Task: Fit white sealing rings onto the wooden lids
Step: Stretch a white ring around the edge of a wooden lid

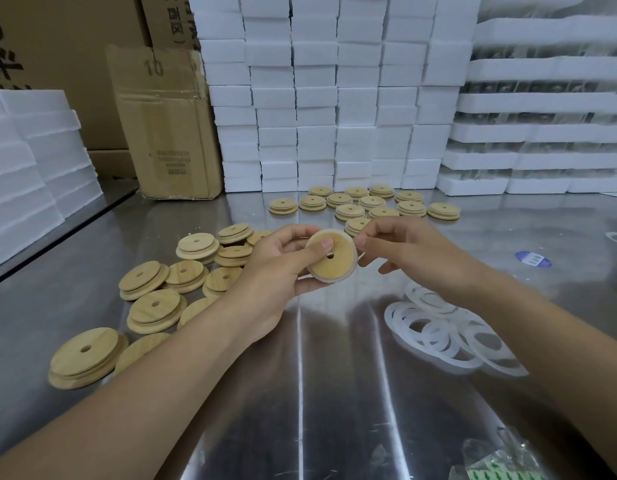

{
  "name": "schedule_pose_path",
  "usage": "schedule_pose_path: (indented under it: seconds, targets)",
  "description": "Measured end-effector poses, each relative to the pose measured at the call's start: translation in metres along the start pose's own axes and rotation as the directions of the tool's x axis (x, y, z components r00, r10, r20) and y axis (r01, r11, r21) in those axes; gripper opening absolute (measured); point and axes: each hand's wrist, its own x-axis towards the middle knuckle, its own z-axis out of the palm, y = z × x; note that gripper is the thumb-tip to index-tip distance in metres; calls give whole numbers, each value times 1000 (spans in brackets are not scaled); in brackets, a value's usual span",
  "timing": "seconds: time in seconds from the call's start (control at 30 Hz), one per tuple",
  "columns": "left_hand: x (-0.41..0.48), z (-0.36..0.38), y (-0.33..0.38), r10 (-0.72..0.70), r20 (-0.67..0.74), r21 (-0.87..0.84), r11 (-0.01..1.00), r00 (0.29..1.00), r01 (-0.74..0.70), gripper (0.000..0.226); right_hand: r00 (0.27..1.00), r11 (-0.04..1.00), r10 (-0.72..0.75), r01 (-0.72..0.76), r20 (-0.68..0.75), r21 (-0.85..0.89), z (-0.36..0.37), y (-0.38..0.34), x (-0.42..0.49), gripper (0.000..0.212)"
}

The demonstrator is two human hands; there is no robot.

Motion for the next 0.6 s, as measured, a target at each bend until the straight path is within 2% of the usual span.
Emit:
schedule_pose_path:
  seconds: [0.17, 0.37, 0.6]
  targets:
    - [-4, 3, 1, 30, -22, 34, 999, 999, -29, 23, 998, 997, -7, 1, 67, 81, 4, -3, -3, 16]
    - [-5, 5, 4, 86, -42, 74, 994, 995, -83, 26, 997, 996, -39, 33, 64, 81, 4, -5, -4, 14]
    - [-1, -1, 8, 3, 49, -77, 997, 999, 1, 28, 1000, 986, 15, -11, -24, 164, 1, 0, -2, 18]
